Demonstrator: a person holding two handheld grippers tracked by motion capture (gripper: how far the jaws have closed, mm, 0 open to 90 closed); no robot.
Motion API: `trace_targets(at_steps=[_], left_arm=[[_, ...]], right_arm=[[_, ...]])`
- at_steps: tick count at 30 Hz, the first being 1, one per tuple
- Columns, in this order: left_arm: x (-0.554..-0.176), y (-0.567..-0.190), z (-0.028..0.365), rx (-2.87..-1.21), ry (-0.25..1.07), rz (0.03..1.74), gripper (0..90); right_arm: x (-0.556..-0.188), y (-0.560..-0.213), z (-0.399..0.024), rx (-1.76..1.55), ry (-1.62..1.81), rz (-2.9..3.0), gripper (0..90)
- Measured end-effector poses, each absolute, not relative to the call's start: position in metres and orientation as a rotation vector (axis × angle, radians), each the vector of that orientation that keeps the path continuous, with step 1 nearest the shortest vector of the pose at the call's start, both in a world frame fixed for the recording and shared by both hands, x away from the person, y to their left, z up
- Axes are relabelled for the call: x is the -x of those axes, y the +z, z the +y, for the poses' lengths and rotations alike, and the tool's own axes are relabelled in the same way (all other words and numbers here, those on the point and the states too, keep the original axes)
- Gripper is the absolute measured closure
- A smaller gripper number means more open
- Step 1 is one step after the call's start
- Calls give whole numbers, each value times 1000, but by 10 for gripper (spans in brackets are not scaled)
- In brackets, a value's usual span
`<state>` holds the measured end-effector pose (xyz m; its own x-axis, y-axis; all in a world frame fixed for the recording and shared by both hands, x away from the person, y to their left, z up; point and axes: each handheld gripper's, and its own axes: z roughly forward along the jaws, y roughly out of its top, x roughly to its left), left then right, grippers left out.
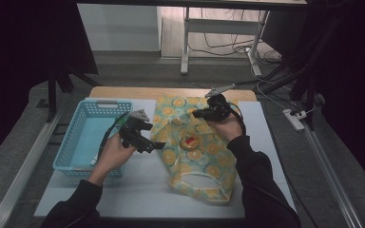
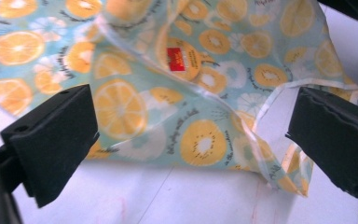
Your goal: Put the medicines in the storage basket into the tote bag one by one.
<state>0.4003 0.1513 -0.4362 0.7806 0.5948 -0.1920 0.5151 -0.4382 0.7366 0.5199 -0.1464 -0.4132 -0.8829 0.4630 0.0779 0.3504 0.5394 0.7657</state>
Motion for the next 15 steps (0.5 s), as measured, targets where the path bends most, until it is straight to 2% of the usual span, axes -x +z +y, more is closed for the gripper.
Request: trace_targets(at_steps=[15], left_arm=[[-386,-437,201,-2072,212,923,3]], right_arm=[[-518,-412,-149,-697,1282,2631,900]])
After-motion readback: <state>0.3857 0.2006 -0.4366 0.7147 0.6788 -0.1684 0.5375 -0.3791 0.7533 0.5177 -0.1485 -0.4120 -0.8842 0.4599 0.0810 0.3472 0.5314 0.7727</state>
